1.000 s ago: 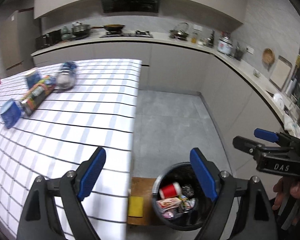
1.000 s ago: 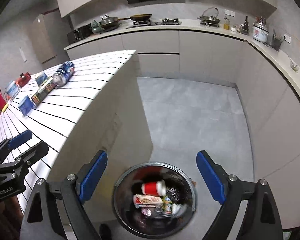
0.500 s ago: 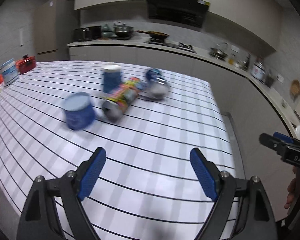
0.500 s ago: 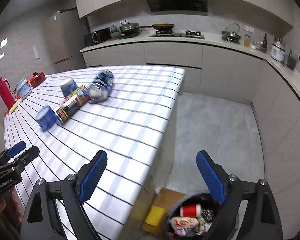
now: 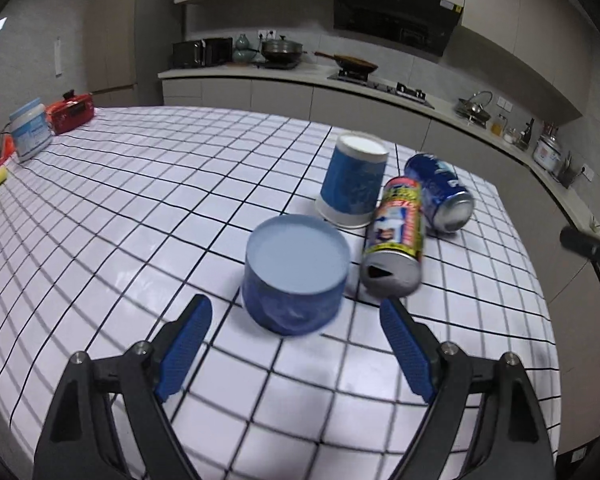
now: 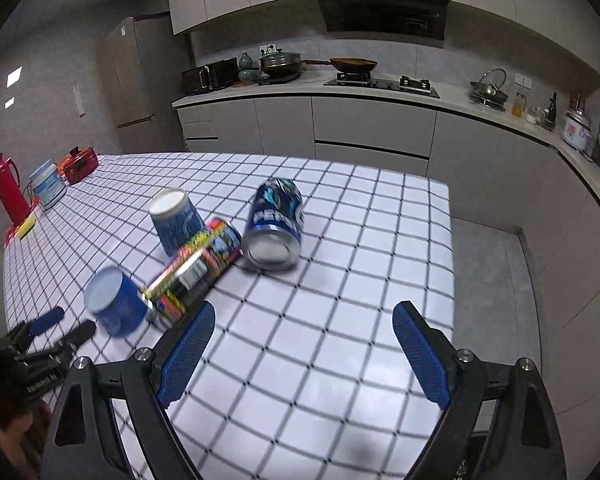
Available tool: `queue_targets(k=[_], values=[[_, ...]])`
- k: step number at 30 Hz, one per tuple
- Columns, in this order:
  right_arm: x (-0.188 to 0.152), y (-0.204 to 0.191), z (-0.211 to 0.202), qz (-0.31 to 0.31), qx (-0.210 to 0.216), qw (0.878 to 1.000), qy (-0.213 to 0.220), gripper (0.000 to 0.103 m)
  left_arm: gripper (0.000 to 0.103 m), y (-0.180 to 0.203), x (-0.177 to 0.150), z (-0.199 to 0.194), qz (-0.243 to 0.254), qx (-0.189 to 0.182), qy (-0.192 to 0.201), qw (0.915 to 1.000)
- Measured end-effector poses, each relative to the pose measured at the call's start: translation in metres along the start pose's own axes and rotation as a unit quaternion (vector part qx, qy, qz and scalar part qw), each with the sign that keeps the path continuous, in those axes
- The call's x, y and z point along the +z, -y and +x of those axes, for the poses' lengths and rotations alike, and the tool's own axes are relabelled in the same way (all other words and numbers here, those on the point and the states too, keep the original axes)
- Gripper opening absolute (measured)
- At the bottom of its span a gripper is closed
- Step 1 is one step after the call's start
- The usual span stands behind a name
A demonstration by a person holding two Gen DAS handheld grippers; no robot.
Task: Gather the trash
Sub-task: 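Grasp the blue cup with the left tool while the right tool grasps the Pepsi can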
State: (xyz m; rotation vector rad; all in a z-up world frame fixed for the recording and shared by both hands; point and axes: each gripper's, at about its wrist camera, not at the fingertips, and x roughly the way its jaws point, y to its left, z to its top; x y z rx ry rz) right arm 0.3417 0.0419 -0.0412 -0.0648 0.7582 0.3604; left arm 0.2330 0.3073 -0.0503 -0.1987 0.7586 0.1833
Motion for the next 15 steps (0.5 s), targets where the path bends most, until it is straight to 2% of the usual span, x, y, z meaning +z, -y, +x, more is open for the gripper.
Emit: queue_targets(k=[3, 8, 15], values=[[0.015, -0.004, 0.015, 0.0, -0.005, 1.0, -0.001, 0.089, 0.087, -0.005, 0.007, 0.013, 0.007, -0.006, -0.006, 0.9999], [0.038, -0.007, 0.048, 0.014, -0.005, 1.0, -0.015, 0.079, 0.087, -0.005, 0.013, 0.032, 0.024, -0.015, -0.022, 0.9994], [0.061, -0.016, 0.095, 0.015, 0.001, 0.999, -0.039, 0.078, 0.087, -0.018, 0.019, 0.049, 0.023, -0.025, -0.037, 0.9987]])
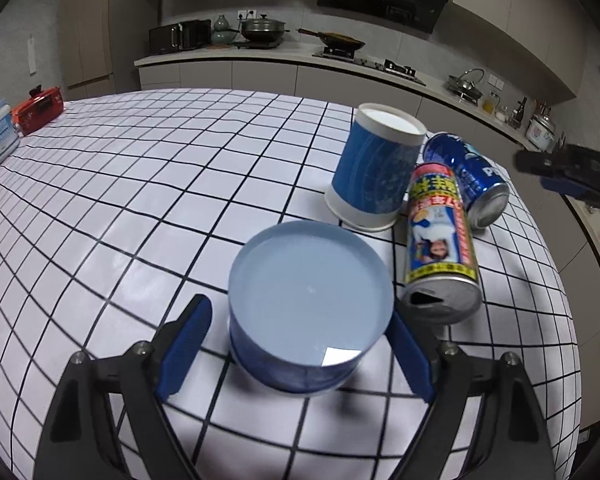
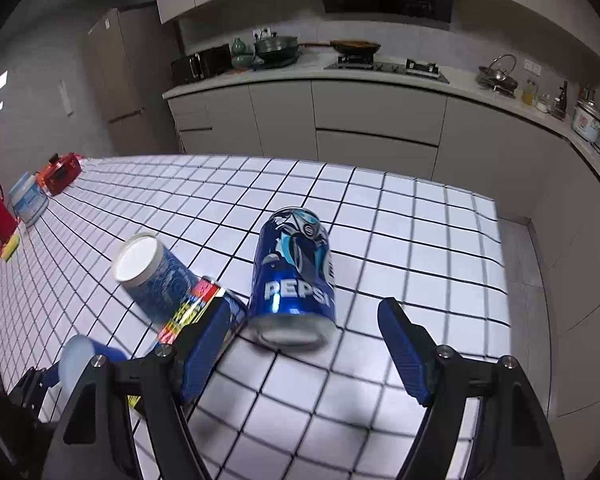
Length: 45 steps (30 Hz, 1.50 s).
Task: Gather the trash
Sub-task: 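Grasp the blue cup with the left tool while the right tool grasps the Pepsi can, then carry blue cup and Pepsi can over the bin to drop them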
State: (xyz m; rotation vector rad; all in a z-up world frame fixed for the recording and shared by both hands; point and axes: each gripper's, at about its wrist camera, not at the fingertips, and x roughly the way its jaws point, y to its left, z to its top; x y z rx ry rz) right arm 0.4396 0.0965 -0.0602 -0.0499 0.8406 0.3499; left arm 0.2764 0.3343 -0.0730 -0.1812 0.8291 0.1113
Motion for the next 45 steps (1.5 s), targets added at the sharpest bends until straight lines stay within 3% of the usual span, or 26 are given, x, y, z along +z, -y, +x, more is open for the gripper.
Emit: queue_targets(k=[10, 19, 31, 45], values=[[0.013, 0.001, 0.065, 0.023, 0.015, 0.999, -0.046, 0.078, 0.087, -0.009, 0.007, 0.013, -0.003, -0.01, -0.013, 0.9999], [0.012, 0.006, 0.083, 0.041, 0.021, 0.997, -0.057, 0.071, 0.08, -0.014, 0.011, 0.015, -0.003, -0.014, -0.018, 0.9997], [0.0, -0.005, 0.047, 0.006, -0.001, 1.0, -0.023, 0.071, 0.079, -0.012, 0.017, 0.001, -0.004, -0.006, 0.014, 0.9999], [-0.021, -0.01, -0.026, -0.015, 0.011, 1.0, 0.017, 0.071, 0.079, 0.003, 0.011, -0.024, -0.002, -0.002, 0.034, 0.9994]])
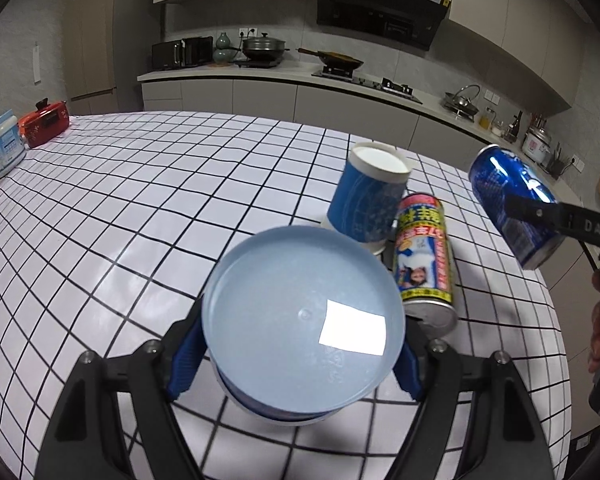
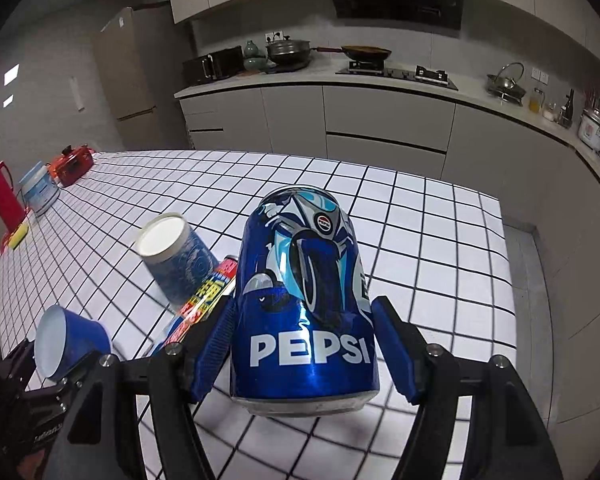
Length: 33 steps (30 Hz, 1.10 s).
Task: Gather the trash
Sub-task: 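Carry blue cup and Pepsi can over the bin to drop them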
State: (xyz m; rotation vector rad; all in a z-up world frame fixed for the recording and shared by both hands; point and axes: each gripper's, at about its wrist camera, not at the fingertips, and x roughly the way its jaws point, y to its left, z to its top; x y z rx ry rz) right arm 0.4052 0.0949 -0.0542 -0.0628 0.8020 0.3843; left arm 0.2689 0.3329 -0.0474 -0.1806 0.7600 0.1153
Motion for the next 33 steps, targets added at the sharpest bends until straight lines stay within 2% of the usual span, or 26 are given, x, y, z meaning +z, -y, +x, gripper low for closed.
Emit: queue_targets(k=[15, 23, 33], values=[[-0.041, 0.032, -0.072, 0.007, 0.002, 1.0, 0.021, 0.071, 0.079, 0.052, -0.019, -0.04, 0.011, -0.01, 0.02, 0.9997], [-0.063, 0.07, -0.108, 0.021, -0.004, 0.999, 0.027, 0.071, 0.079, 0.1, -0.029, -0.059, 0.028, -0.027, 0.028, 0.9989], [-0.099, 0.137, -0.153, 0.045, -0.03, 0.998, 0.028, 0.071, 0.079, 0.188, -0.051, -0.07, 0.062, -0.068, 0.023, 0.9955]])
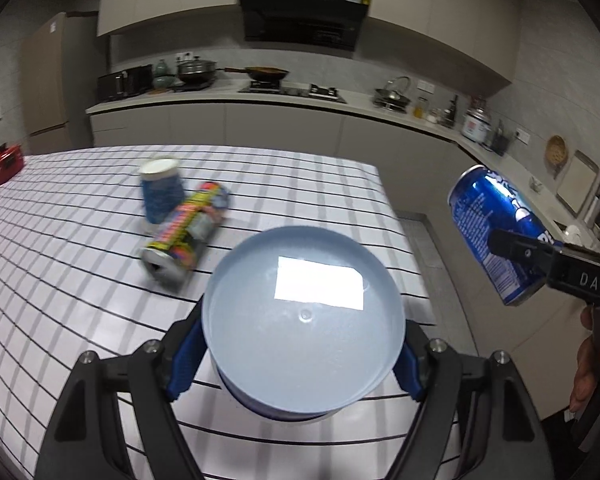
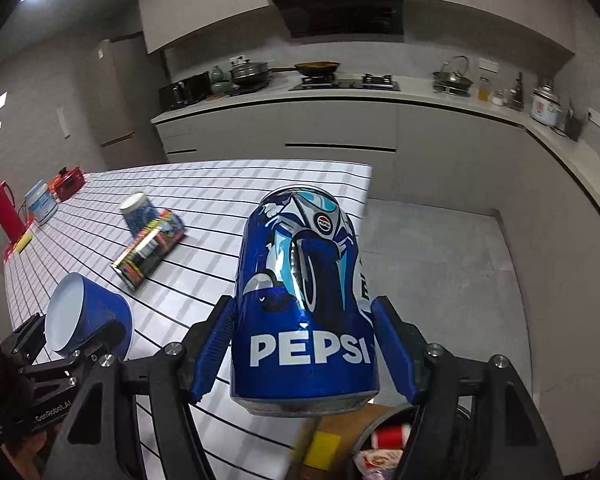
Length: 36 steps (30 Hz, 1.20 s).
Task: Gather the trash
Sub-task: 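Carry blue cup and Pepsi can over the bin to drop them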
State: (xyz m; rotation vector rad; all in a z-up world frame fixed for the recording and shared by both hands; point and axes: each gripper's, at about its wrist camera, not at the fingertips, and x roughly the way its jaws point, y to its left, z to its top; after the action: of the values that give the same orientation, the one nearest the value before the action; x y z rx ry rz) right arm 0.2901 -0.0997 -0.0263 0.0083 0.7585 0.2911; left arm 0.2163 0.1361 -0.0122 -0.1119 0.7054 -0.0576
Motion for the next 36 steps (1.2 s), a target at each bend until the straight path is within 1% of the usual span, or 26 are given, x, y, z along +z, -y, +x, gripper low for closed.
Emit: queue_targets(k=[3, 6, 14, 18, 21, 25, 28, 31, 34, 36], values=[[-0.012, 0.03, -0.012, 0.012, -0.016, 1.0, -0.002, 0.071, 0.079, 0.029, -0.004, 0.002, 0.012, -0.015, -0.003, 0.9998], [-0.027, 0.061, -0.023, 0.024, -0.032, 0.999, -0.007, 0.071, 0.079, 0.066, -0.011, 0.004, 0.028, -0.036, -0.008, 0.9989], [-0.081, 0.139, -0.044, 0.051, -0.068, 0.996, -0.039, 0.071, 0.079, 0.152, -0.037, 0.014, 0.059, -0.085, -0.032, 0.9941], [-0.109, 0.166, -0.043, 0.054, -0.074, 0.994, -0.061, 0.071, 0.079, 0.189, -0.06, 0.026, 0.07, -0.098, -0.055, 0.9912], [-0.137, 0.188, -0.033, 0.054, -0.074, 0.992, -0.088, 0.071, 0.079, 0.212, -0.087, 0.041, 0.074, -0.103, -0.082, 0.9886], [-0.171, 0.208, -0.019, 0.053, -0.071, 0.989, -0.118, 0.071, 0.079, 0.229, -0.116, 0.06, 0.073, -0.098, -0.113, 0.986], [-0.189, 0.218, -0.008, 0.05, -0.066, 0.987, -0.136, 0.071, 0.079, 0.234, -0.138, 0.074, 0.068, -0.091, -0.137, 0.984], [-0.198, 0.224, 0.002, 0.047, -0.061, 0.986, -0.148, 0.071, 0.079, 0.238, -0.153, 0.088, 0.062, -0.087, -0.156, 0.9818], [-0.198, 0.227, 0.009, 0.043, -0.048, 0.986, -0.154, 0.071, 0.08, 0.241, -0.156, 0.096, 0.053, -0.1, -0.17, 0.9789], [-0.194, 0.226, 0.014, 0.047, -0.033, 0.987, -0.153, 0.072, 0.081, 0.243, -0.154, 0.098, 0.054, -0.09, -0.169, 0.9801]])
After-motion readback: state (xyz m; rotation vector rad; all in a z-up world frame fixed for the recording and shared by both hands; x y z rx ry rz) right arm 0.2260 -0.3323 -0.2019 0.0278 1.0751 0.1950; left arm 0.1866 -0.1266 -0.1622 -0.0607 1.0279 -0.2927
